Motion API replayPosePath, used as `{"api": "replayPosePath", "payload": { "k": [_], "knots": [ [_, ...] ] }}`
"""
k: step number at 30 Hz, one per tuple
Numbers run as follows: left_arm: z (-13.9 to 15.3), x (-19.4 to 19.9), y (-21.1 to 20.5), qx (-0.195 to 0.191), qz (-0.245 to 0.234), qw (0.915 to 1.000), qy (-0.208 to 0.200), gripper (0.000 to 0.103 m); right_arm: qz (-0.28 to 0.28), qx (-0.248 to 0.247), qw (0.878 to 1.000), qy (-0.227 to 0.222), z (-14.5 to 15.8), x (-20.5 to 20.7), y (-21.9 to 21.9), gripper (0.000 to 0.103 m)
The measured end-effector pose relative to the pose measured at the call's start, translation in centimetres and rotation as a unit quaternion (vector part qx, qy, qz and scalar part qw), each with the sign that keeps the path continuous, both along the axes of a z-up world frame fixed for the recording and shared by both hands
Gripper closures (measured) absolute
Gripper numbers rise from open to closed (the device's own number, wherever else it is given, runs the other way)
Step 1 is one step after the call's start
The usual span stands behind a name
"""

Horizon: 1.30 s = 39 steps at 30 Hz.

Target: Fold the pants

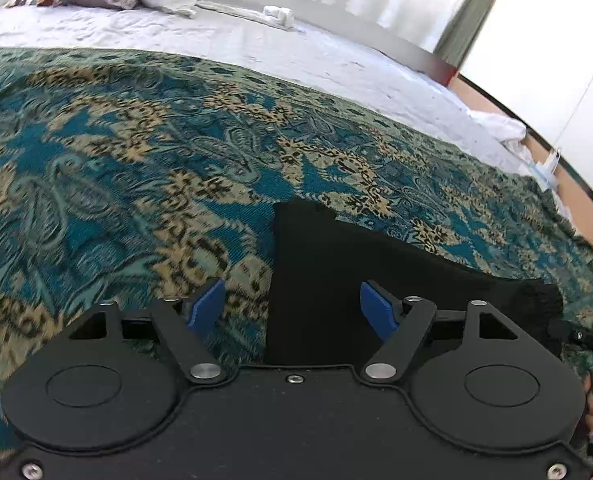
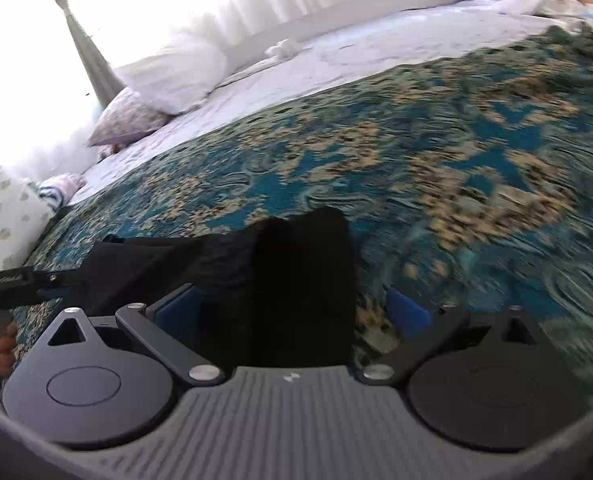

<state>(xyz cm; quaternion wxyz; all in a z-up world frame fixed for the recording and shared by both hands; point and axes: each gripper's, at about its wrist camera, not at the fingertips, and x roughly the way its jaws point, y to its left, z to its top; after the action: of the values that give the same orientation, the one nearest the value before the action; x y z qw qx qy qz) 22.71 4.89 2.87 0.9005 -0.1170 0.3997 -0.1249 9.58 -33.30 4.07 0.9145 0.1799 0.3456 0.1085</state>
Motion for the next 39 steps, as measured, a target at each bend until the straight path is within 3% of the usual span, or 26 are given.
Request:
{"api": "replayPosePath", "payload": {
  "k": [7,11,17,24,33,39],
  "knots": [
    [-0.3,2.6,-1.4,0.016,-0.05,0.9986,-0.002,0.026,0.041,0.012,0.999,-0.003,-0.7,2.3,0.7,0.003],
    [-0.5,3.6,-1.4,-0.008,-0.065,0.9978,0.002,0.026,0.048,0.074,0.996,-0.007,-0.8,1.4,-0.4,0.023],
    [-1.0,4.8,-2.0,-0.021,-0.091,0.9956,0.0,0.025,0.052,0.104,0.993,0.001,-1.3,2.3,-0.8,0.03],
    [-1.3,4.6,-3.3,0.009,-0.112,0.9935,-0.015,0.025,0.053,0.1,0.994,-0.007,-1.5,2.2,-0.6,0.031],
    [-1.1,4.1,-4.4,0.049,-0.103,0.9933,-0.021,0.035,0.052,0.087,0.995,-0.003,-1.3,2.4,-0.2,0.031],
    [-1.1,4.1,-4.4,0.046,-0.098,0.9939,-0.021,0.039,0.049,0.084,0.995,-0.003,-1.2,2.3,-0.1,0.032]
  ]
}}
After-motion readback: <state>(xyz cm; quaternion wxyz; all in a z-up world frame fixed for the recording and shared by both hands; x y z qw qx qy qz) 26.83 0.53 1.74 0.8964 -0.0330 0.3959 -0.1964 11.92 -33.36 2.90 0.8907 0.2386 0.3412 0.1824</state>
